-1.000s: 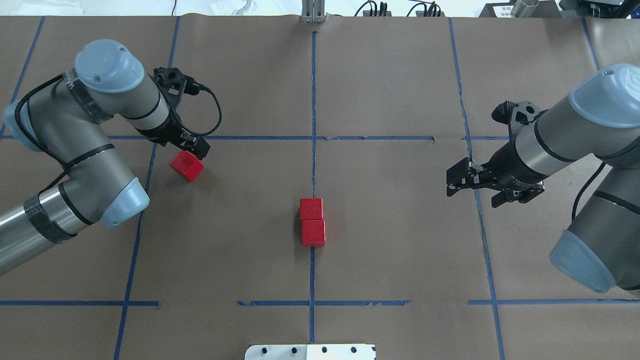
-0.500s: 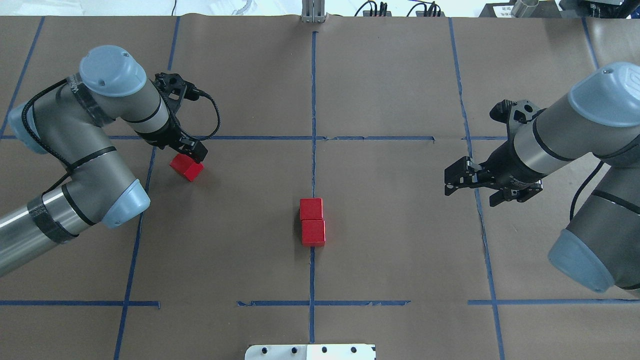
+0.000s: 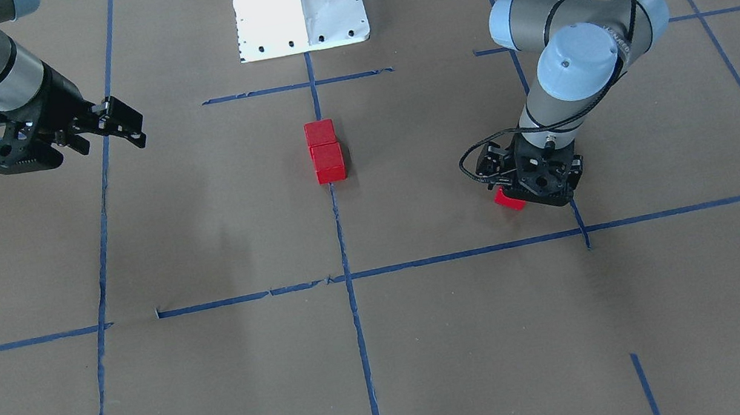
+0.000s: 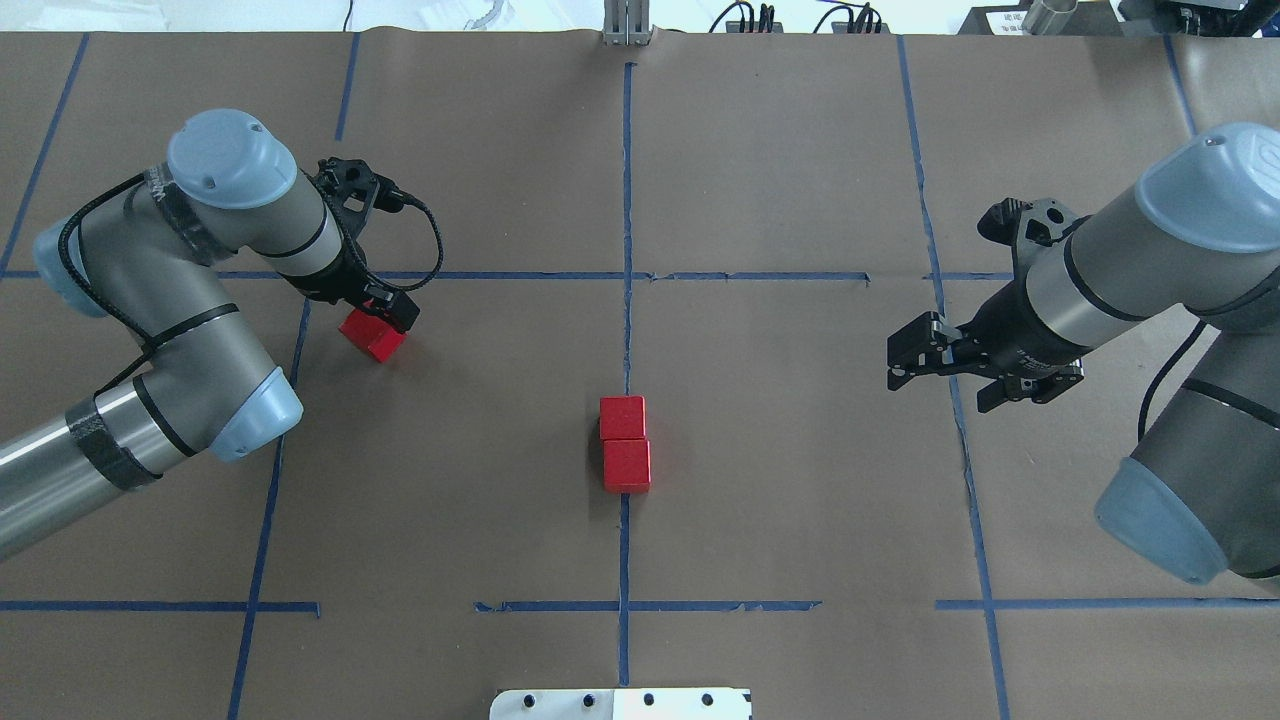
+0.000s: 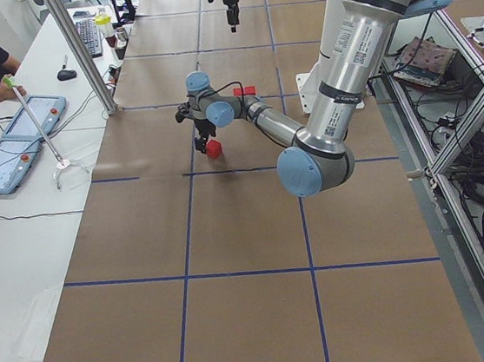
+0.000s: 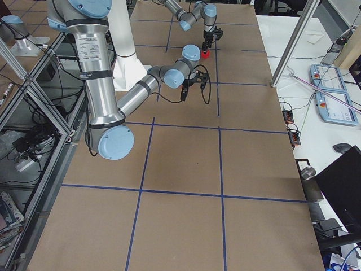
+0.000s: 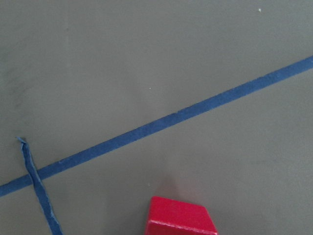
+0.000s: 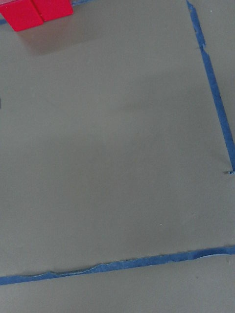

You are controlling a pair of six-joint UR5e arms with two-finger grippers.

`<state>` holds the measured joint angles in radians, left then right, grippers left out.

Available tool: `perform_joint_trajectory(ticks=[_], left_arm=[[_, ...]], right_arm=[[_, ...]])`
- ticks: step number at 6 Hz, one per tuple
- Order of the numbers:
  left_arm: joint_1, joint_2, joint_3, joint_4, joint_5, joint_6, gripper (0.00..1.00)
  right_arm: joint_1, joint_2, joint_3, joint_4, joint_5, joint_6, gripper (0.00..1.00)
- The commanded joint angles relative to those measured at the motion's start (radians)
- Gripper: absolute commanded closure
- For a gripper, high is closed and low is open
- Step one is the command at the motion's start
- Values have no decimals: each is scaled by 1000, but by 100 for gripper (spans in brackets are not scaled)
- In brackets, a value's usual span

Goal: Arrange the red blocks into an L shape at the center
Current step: 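Carry the last red cube with the left gripper beside the cube pair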

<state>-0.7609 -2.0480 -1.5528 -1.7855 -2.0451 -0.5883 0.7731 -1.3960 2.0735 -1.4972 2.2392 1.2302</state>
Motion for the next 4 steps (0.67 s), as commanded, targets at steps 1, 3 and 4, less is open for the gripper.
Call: perform_joint_trajectory(ticks=[1,3,4], left_arm=[[21,2,10,-3,2,1,0],[37,3,10,-3,2,2,0],[37,3,10,-5,2,2,19]], right_arm=[[0,2,-1,0,0,0,0],[-2,2,-4,0,0,0,0],[-2,2,-3,0,0,0,0]])
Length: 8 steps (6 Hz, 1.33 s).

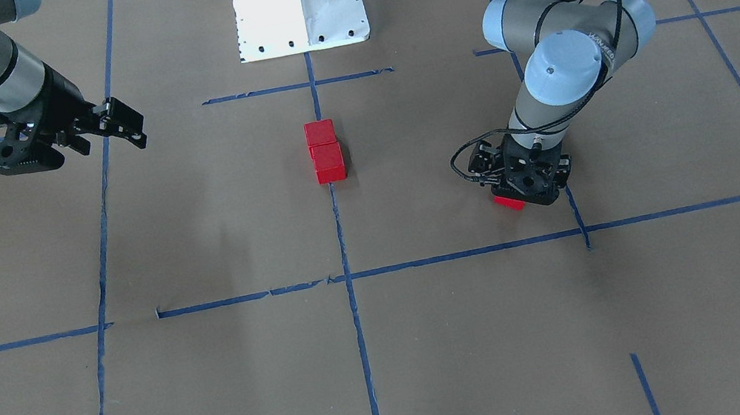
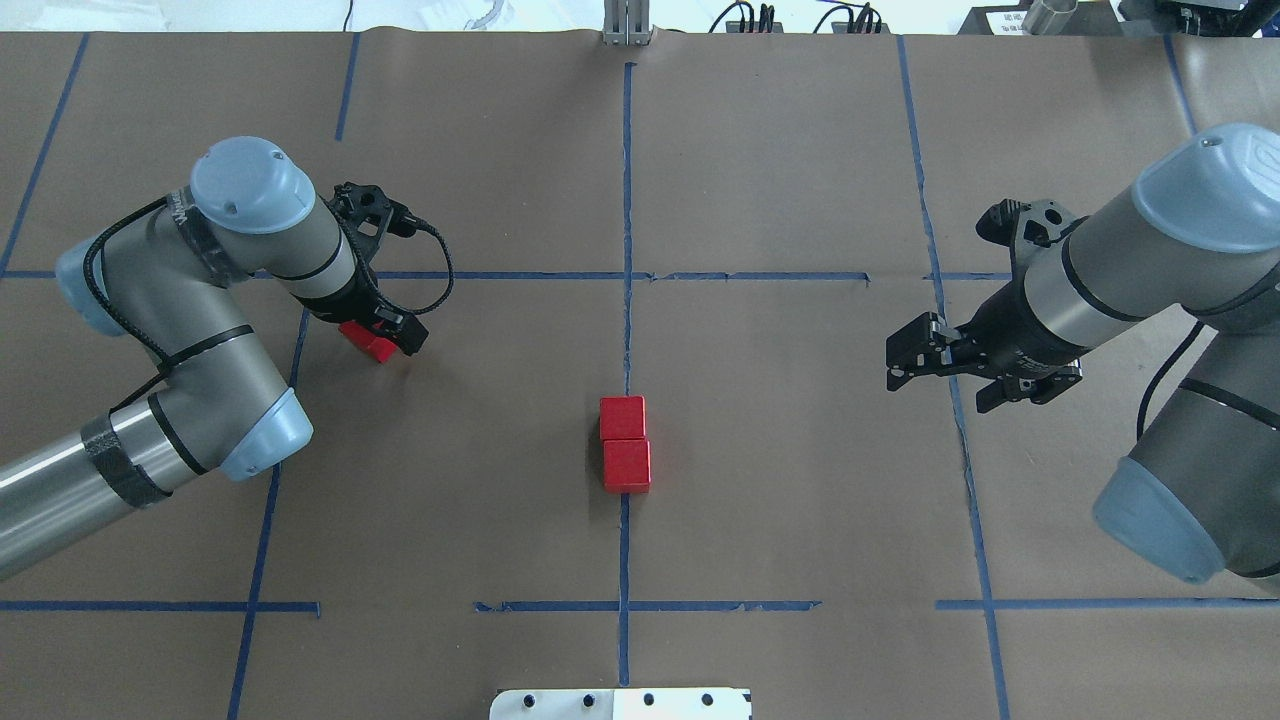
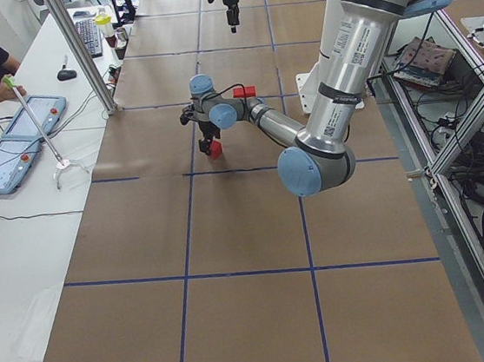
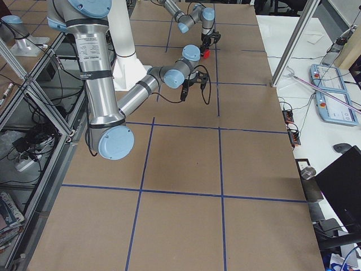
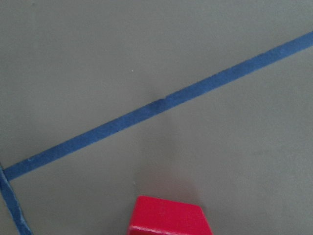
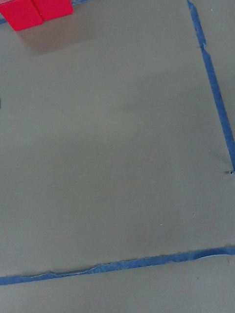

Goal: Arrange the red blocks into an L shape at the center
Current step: 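Carry the last red cube with the left gripper beside the cube pair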

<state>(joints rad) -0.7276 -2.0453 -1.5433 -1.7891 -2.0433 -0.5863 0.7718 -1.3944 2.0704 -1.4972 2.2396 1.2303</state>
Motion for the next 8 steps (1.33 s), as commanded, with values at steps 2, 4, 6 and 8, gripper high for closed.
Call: perform_joint_trajectory(ticks=[2,4,6,8], left_arm=[[-3,-4,-14,2,0,5,92],[-12,-16,-81,26,8,-65,100],[29,-67,-106,30,32,-550,100],[153,-127,-130,112,173,-1025,100]], right_arm=[[1,0,2,0,0,0,0],[1,-1,4,0,-2,0,0],[3,-1,5,0,-2,0,0],[3,-1,4,0,-2,0,0]])
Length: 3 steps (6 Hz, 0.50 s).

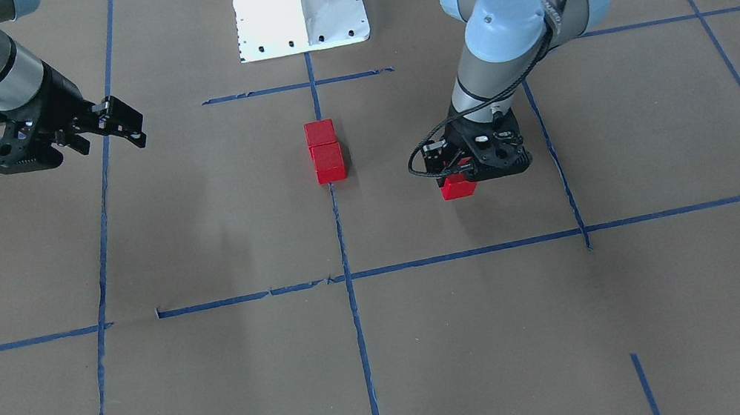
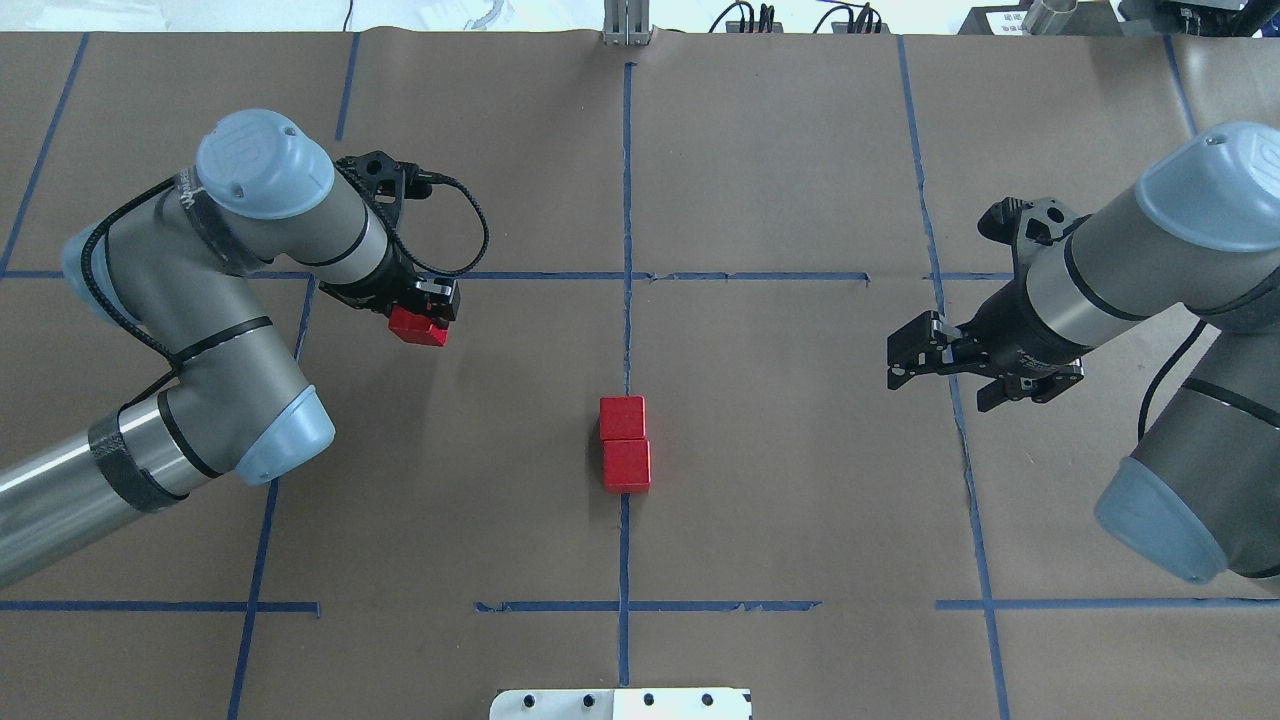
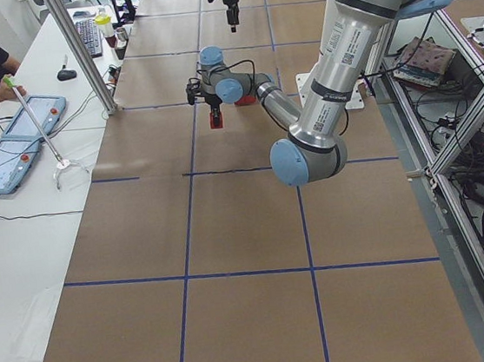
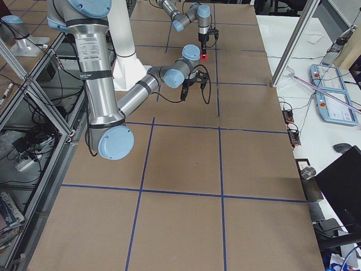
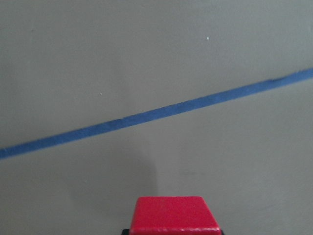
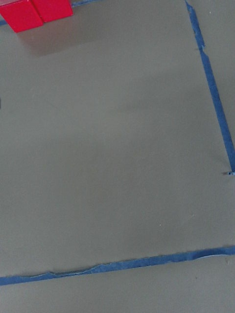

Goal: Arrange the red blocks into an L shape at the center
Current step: 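Carry the last red cube with the left gripper beside the cube pair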

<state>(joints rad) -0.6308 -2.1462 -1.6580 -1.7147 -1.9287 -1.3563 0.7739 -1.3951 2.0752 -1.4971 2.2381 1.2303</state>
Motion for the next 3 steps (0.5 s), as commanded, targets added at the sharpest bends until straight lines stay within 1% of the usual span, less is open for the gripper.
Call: perform_joint_trajectory(ticks=[1,2,3], left_arm=[[98,-44,-25,44,116,-472,100],[179,-47,-34,85,131,-626,100],[198,-67,-31,86,173,-820,98]], right_arm=[[-1,1,-4,0,0,0,0],[-1,-1,-6,0,0,0,0],[-1,-1,-4,0,0,1,0]])
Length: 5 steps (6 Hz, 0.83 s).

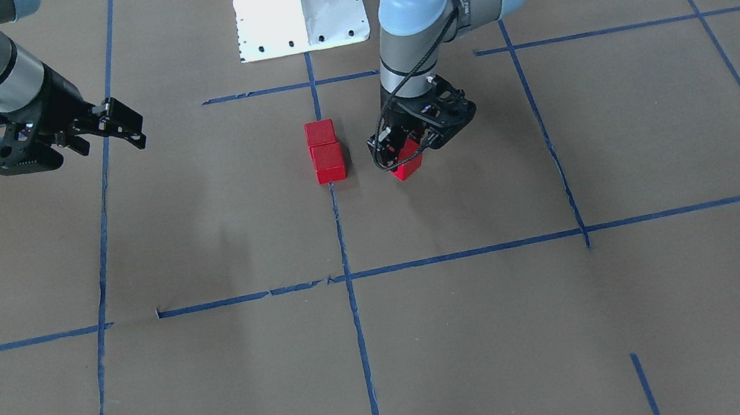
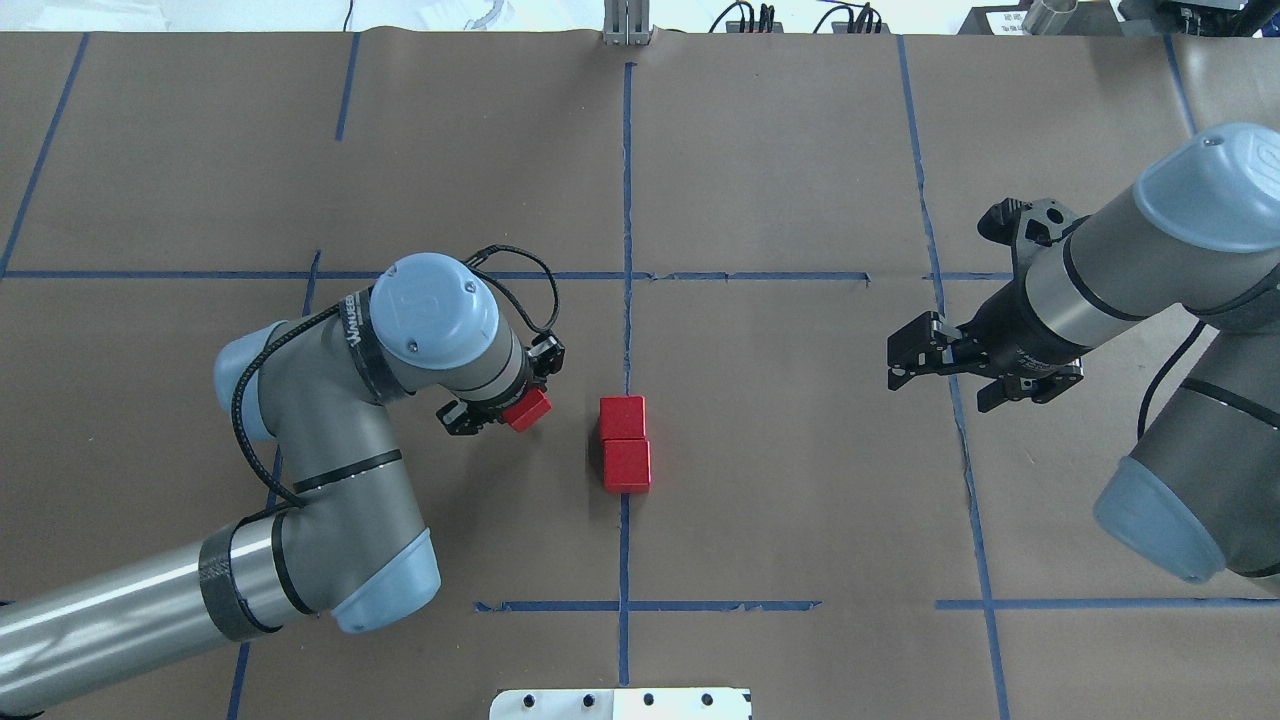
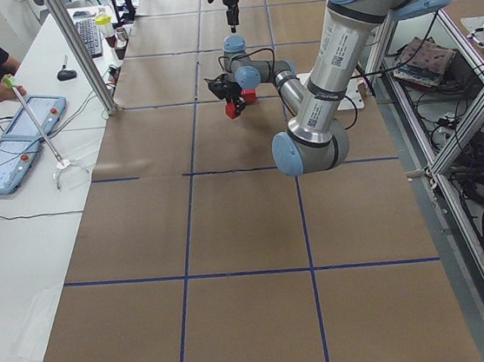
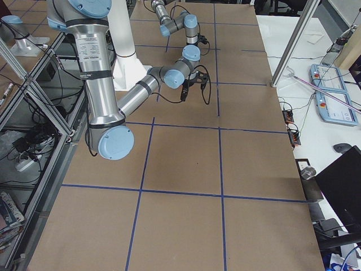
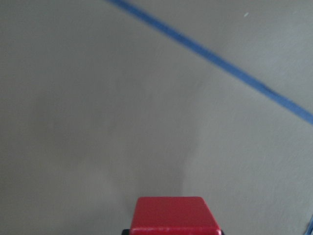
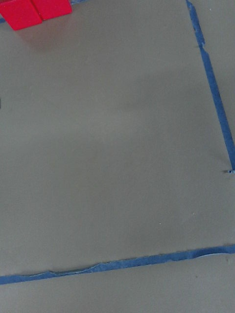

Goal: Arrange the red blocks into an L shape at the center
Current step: 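Carry the last red cube with the left gripper beside the cube pair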

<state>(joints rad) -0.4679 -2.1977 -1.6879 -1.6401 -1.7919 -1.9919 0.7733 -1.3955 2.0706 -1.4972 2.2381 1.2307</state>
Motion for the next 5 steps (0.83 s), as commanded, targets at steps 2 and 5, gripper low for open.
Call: perform_joint_trajectory(ticks=[2,5], left_arm=[[38,-51,14,40,33,-472,98],[31,-62,23,40,29,-767,99]], right_arm=[[0,-5,-1,0,0,1,0],[0,-7,-1,0,0,3,0]])
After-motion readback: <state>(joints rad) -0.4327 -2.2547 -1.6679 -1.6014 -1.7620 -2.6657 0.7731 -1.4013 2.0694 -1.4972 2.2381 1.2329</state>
